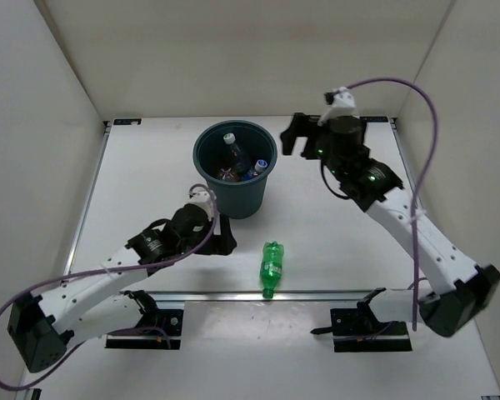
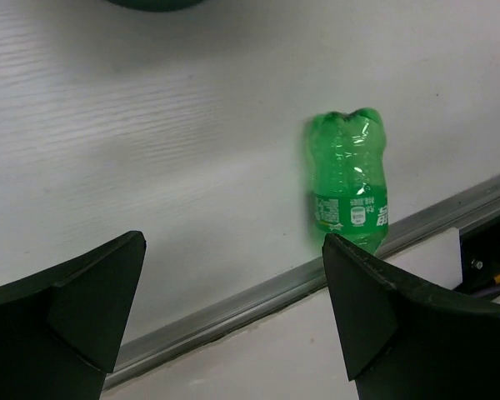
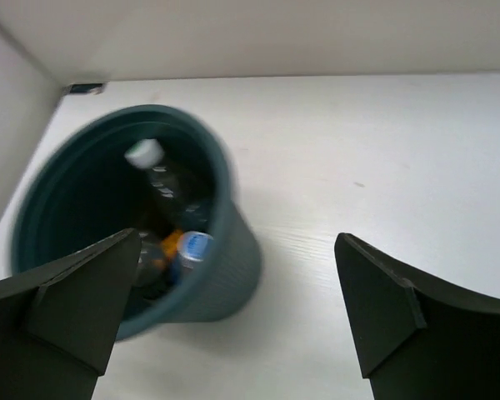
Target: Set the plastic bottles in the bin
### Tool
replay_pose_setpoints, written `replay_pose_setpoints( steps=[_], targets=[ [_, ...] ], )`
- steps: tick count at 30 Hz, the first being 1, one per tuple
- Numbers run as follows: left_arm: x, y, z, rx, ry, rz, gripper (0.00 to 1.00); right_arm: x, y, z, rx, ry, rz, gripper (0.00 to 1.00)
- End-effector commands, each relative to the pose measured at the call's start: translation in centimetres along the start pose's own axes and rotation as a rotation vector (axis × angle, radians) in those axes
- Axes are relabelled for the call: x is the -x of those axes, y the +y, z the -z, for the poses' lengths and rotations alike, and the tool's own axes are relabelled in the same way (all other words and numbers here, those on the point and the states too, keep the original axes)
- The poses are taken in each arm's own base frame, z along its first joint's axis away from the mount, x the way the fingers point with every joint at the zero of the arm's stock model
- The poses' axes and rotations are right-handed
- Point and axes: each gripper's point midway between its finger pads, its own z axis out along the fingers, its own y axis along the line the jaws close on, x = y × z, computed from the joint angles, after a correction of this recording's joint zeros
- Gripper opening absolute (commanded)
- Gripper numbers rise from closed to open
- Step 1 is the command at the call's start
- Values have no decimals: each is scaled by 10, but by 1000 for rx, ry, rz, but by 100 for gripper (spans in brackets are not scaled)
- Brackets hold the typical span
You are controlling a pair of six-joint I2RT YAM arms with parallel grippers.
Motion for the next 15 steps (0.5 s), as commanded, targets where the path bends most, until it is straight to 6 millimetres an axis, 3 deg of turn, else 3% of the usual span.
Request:
replay_pose_setpoints(
  steps=[1,2,3,4,6,7,9,12,15],
  targets=[
    [11,-41,-8,-88,-41,-22,99,-17,-69,32,-199,31,-75,99],
    [6,-51,-13,-94,-33,-40,99,-31,-89,41,-245,61,-91,99],
    [-6,-58,-20,-97,5,-66,99,-32,-98,55,-264,60,-113,99],
    [-4,-67,-23,-112,0,-75,98,-37,-116,67,-306,60,-125,99],
    [-24,-84,-37,-124,49,-129,99,-66,-151,86,-406,119,-148,99],
    [-22,-96,-38,-147,37,-147,98,-69,-157,94,-417,123,-149,100],
    [-34,-107,-54,-143,77,-186,98,-98,-187,110,-497,179,-171,99],
    [-48,-109,-72,-98,120,-253,99,-123,-214,136,-581,216,-207,99],
    [-63,-109,-91,-85,146,-296,99,-140,-232,150,-645,225,-212,99]
  ],
)
